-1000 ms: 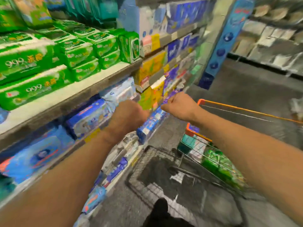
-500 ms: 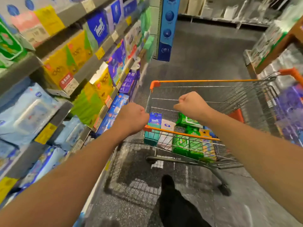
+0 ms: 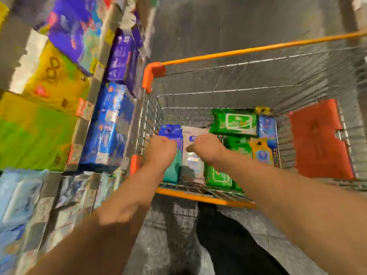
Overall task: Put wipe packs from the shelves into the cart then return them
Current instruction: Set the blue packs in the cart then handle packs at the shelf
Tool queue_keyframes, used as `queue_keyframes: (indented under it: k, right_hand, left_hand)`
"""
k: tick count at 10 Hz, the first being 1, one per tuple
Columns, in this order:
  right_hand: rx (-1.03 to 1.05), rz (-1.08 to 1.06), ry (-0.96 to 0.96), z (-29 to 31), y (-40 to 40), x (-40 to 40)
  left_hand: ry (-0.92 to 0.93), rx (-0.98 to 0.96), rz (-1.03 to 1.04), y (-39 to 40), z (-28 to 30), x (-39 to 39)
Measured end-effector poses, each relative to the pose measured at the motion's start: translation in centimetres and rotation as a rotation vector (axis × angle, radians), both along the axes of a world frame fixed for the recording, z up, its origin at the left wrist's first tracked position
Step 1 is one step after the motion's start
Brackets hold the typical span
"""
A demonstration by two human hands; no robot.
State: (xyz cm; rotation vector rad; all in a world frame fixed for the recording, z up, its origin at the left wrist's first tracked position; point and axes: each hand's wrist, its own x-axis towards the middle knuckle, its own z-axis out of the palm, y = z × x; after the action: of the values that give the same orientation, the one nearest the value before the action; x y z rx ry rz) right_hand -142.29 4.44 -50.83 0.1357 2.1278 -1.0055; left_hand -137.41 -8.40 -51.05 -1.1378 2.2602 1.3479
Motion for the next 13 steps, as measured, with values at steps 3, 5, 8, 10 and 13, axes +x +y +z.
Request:
queue_keyframes:
  k: [3,5,8,10,13]
  right_hand:
    - [-0.131,-0.362,-0.468,-11.4,-6.0,0.6]
    - [-0.16,-0.389,-0.448,-13.7,-5.8,0.1]
    - [-0.202,-0.338,-0.37,-14.4,-3.0,-2.1]
    - [-0.328,-0.224,-0.333,-12.2,-1.3,-4.6]
    - [-0.656,-0.241,-0.175,-6.2,-1.4,-8.0]
  left_hand:
    - [-0.282,0.135,0.211,-1.8,-7.6,-1.5]
    - [-0.201,0.293,0.255,-2.1,-8.7,-1.9]
    - [-0.098,0.343,0.244,-2.1,-8.1,-2.5]
    - [-0.124,0.407,0.318,-2.6,-7.0,-3.2]
    - [0.244,0.641,0.454,-2.1,-5.4,-4.4]
